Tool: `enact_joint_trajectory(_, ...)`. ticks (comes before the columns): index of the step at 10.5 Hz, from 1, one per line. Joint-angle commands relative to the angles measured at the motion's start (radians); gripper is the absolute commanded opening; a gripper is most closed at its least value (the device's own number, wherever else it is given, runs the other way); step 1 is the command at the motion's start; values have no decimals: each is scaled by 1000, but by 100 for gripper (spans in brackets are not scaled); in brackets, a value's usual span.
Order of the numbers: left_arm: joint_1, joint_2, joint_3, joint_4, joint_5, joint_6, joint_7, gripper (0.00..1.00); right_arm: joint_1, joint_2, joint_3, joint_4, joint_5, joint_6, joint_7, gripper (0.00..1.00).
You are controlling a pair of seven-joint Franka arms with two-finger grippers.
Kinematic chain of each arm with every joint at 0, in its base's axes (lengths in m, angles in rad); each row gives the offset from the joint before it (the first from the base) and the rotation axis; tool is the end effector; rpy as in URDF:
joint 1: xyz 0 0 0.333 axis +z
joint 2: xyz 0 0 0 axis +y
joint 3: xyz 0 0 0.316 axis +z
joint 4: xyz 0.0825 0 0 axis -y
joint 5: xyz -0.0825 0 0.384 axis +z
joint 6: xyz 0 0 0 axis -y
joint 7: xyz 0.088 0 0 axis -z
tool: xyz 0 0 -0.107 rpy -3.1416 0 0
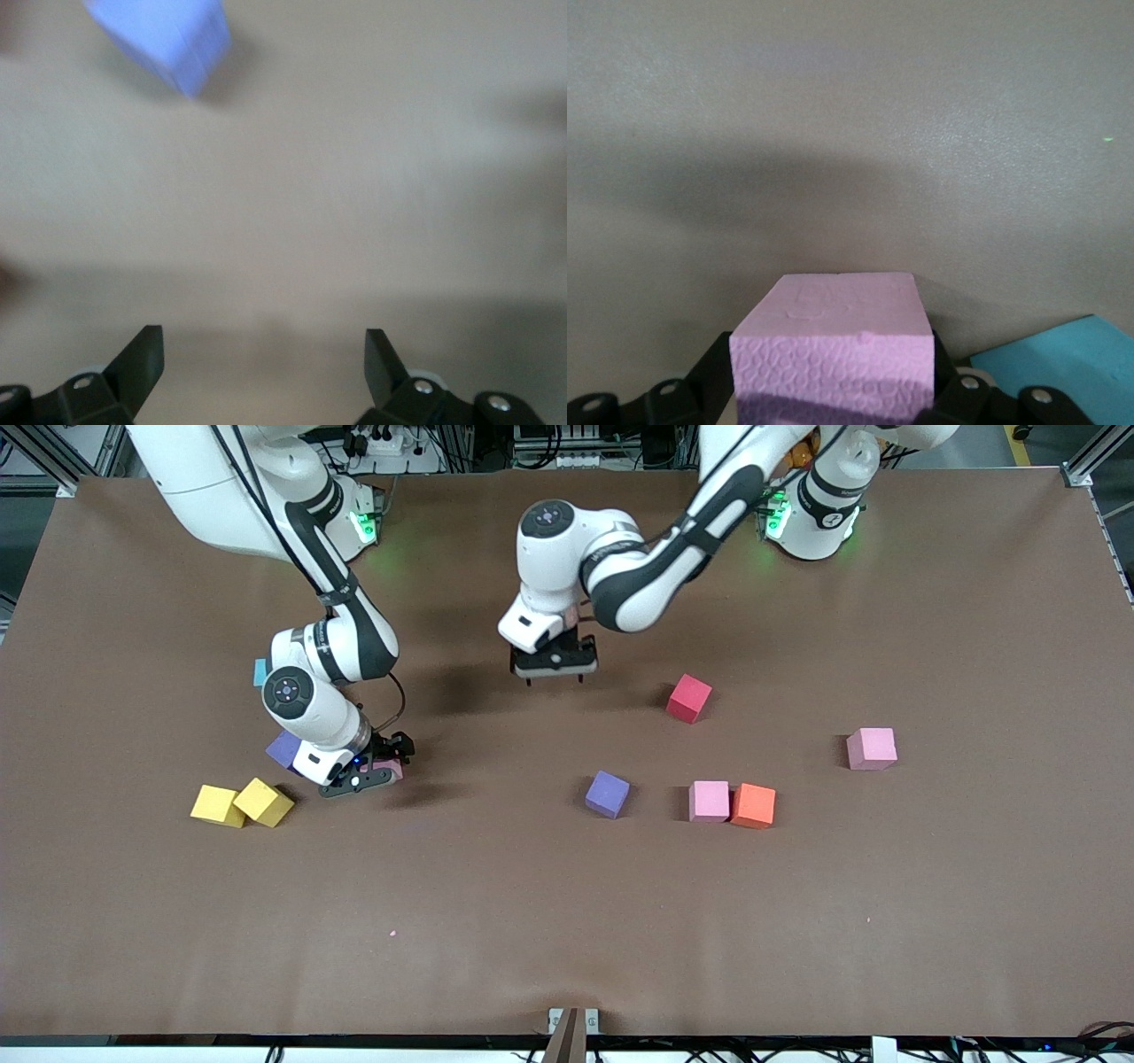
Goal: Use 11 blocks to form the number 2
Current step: 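Carry the pink cube beside the orange cube while the left gripper reaches red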
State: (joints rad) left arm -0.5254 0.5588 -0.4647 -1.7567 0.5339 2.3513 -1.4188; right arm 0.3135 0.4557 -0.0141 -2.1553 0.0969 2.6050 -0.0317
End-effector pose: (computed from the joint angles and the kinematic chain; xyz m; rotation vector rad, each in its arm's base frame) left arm 0.4002 -0.5397 0.2878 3.0658 0.2233 0.2974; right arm 0.5414 0.1649 0.1835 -3.0756 -0.3850 0.0177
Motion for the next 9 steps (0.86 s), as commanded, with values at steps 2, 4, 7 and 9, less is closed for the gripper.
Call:
enact_joint_trajectory(2, 131, -11, -8, 8, -14, -50, -32, 100, -2, -34, 2, 11, 4, -71, -27, 28)
enact_joint_trajectory(4, 203, -23, -15, -10, -11, -154, -11, 100, 9, -78, 2, 14, 4, -112, -53, 20)
enact_joint_trajectory(7, 261, -94, -17, -145, -14, -168, 29, 100, 9, -182, 17, 3, 6, -212, -212, 20)
enact_joint_trajectory(9, 353, -154, -40, -254, -35, -155, 3, 100, 71, -258, 48, 3, 6, -319, -224, 20)
